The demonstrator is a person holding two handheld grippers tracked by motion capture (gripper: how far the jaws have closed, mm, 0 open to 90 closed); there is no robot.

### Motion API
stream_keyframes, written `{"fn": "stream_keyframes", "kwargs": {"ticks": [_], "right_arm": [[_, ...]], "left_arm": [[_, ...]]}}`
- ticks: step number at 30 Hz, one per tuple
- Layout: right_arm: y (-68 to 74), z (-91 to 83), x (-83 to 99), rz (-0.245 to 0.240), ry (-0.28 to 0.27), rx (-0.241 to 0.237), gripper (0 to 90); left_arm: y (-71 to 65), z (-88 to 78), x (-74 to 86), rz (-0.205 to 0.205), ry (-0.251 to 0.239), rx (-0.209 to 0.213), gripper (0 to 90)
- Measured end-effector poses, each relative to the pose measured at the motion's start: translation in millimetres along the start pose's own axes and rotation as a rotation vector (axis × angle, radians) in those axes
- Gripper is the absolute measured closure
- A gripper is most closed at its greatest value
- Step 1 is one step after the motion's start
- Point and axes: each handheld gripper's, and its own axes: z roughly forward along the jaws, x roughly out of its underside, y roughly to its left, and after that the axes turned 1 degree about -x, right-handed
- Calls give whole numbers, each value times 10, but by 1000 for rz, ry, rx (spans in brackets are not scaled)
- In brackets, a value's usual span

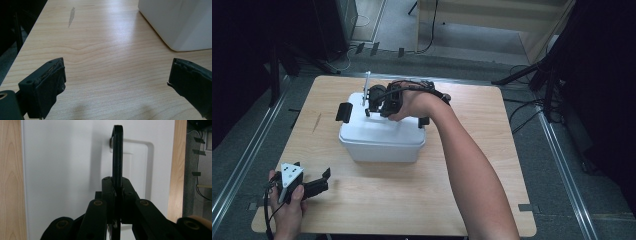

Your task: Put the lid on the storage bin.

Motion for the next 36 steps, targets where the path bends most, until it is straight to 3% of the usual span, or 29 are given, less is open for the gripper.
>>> {"fn": "stream_keyframes", "kwargs": {"ticks": [9, 20, 31, 34, 35, 36], "right_arm": [[-36, -115, -45, -12, -12, -6, 853], [-18, 20, -53, -10, 8, -11, 854], [-14, 62, -25, -6, -25, -26, 847], [5, 55, -26, 5, -14, -36, 794], [32, 57, -26, -1, -11, -62, 639], [42, 60, -27, -3, -12, -73, 603]], "left_arm": [[0, 1, 0, -2, 0, 1, 16], [1, 0, 0, -6, -2, 3, 16], [-2, 0, 0, -2, -2, 0, 16], [-2, 0, 0, -2, -2, 0, 16], [-1, -3, -1, 1, 3, 1, 16], [-2, -4, -1, 1, 5, 2, 16]]}}
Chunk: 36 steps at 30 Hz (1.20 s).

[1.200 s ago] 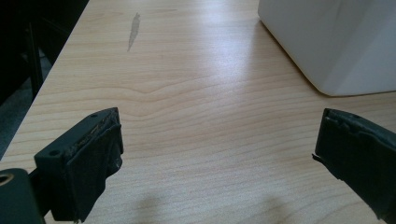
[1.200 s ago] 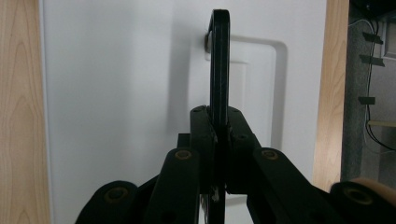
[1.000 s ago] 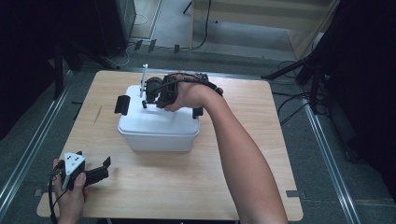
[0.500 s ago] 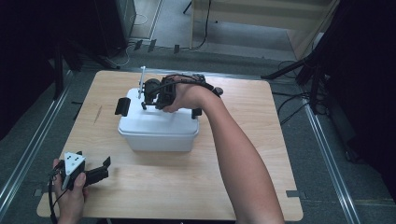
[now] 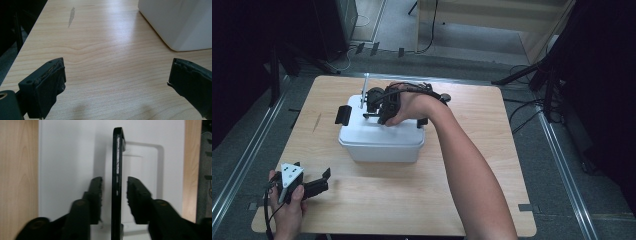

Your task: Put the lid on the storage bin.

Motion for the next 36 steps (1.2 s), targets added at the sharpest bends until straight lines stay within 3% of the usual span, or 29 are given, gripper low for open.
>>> {"fn": "stream_keyframes", "kwargs": {"ticks": [2, 4, 8, 10, 11, 14, 22, 25, 36], "right_arm": [[22, -7, -1, 4, 10, -27, 465], [42, -22, 1, 6, 8, -11, 307], [75, -69, 7, 20, -3, -34, 118], [86, -74, 22, -11, 17, -42, 0], [90, -75, 29, 3, 26, -52, 0], [82, -84, 60, 31, 28, -24, 0], [79, -180, 182, 61, 31, -20, 0], [62, -214, 252, 46, 21, -4, 0], [90, -326, 515, 91, 5, 0, 0]], "left_arm": [[-1, 1, 0, 1, 0, -1, 16], [-2, 2, -1, 1, 0, -1, 16], [-6, 5, 0, 5, -1, -3, 16], [-9, 4, 0, 6, 2, -3, 16], [-9, 4, 0, 6, 2, -3, 16], [-11, 6, 0, 7, 1, -4, 16], [-14, 10, -1, 9, 2, -7, 16], [-16, 11, 0, 7, -1, -7, 16], [-25, 15, 2, 15, 2, -9, 16]]}}
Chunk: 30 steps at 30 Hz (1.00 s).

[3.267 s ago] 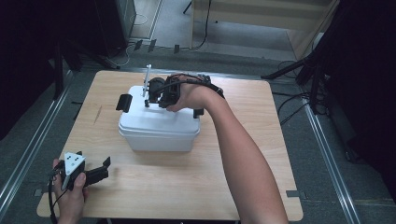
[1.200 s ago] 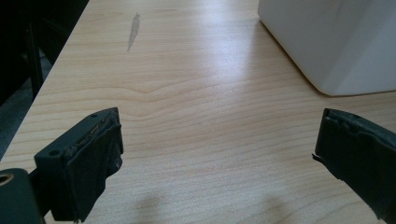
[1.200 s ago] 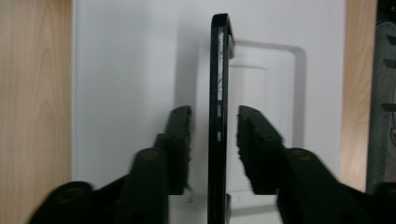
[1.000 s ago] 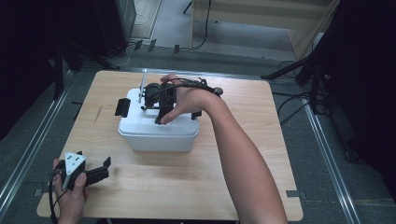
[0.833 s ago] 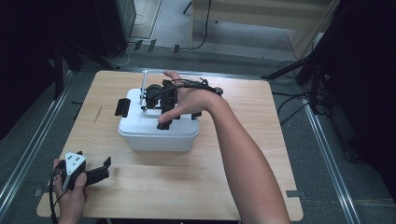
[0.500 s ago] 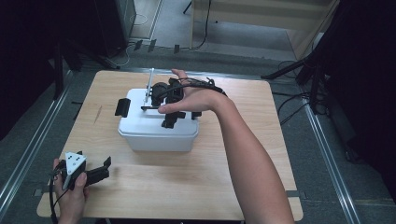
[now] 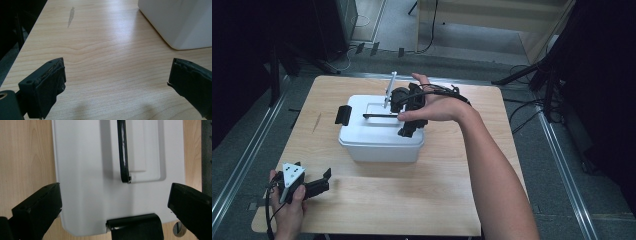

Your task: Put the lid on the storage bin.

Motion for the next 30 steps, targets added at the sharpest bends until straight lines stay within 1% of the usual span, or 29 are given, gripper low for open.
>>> {"fn": "stream_keyframes", "kwargs": {"ticks": [1, 4, 6, 7, 9, 12, 15, 18, 25, 30], "right_arm": [[1, -7, 24, 6, 2, -4, 0], [-8, -16, 98, -4, -1, 1, 0], [-3, -23, 123, 5, 1, 1, 0], [-1, -34, 180, 23, -3, 4, 0], [-3, -37, 224, 24, -6, 0, 0], [11, -43, 293, 41, -5, 2, 0], [9, -67, 356, 41, -9, 2, 0], [19, -106, 422, 59, -14, 6, 0], [27, -178, 609, 82, -18, 12, 0], [40, -185, 751, 101, -16, 18, 0]], "left_arm": [[-1, 0, 0, 1, 0, 1, 16], [-4, -1, 1, 7, 4, 4, 16], [-4, -1, 1, 7, 3, 4, 16], [-2, -2, 1, 6, 4, 7, 16], [-3, -2, 1, 7, 4, 7, 16], [-3, -1, 0, 9, 4, 7, 16], [-4, -1, 0, 10, 4, 6, 16], [-5, -1, -1, 11, 6, 6, 16], [-7, -1, -1, 12, 8, 7, 16], [-11, 0, 1, 13, 5, 7, 16]]}}
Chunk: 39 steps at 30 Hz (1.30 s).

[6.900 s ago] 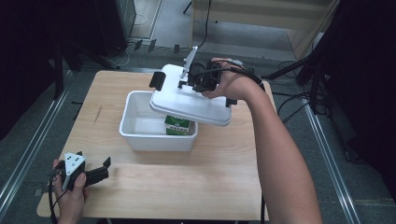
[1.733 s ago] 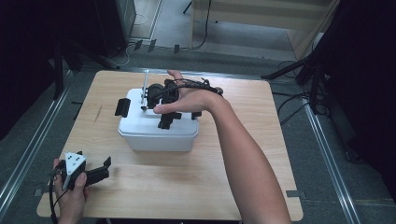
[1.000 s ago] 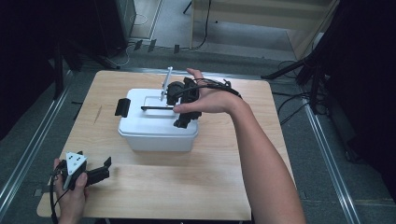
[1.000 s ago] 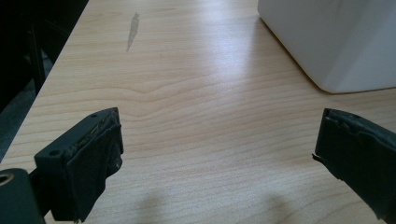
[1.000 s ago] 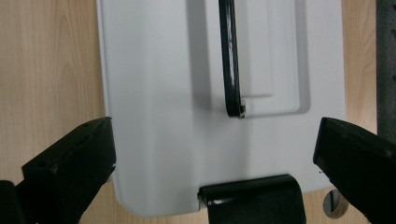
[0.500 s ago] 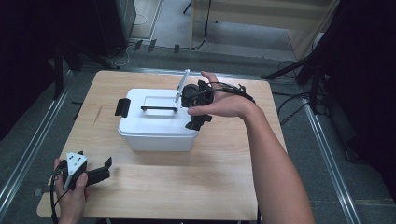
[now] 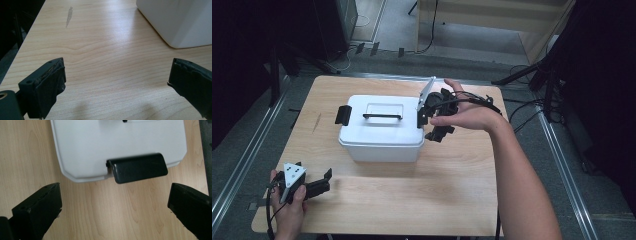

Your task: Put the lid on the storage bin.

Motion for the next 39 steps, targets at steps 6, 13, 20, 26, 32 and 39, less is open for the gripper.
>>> {"fn": "stream_keyframes", "kwargs": {"ticks": [6, 13, 20, 26, 32, 39], "right_arm": [[3, -18, 144, 24, -5, 1, 0], [20, -7, 343, 47, -13, 5, 0], [91, 6, 604, 84, -36, 17, 0], [168, 17, 820, 107, -43, 29, 0], [231, 46, 1020, 135, -57, 44, 0], [305, 116, 1243, 171, -67, 47, 0]], "left_arm": [[-1, -4, 3, 4, -1, -1, 16], [-9, -10, 6, 5, -1, -1, 16], [-10, -11, 6, 7, 1, -1, 16], [-12, -10, 5, 8, 2, -1, 16], [-13, -10, 5, 10, 1, -3, 16], [-16, -11, 6, 13, 1, -4, 16]]}}
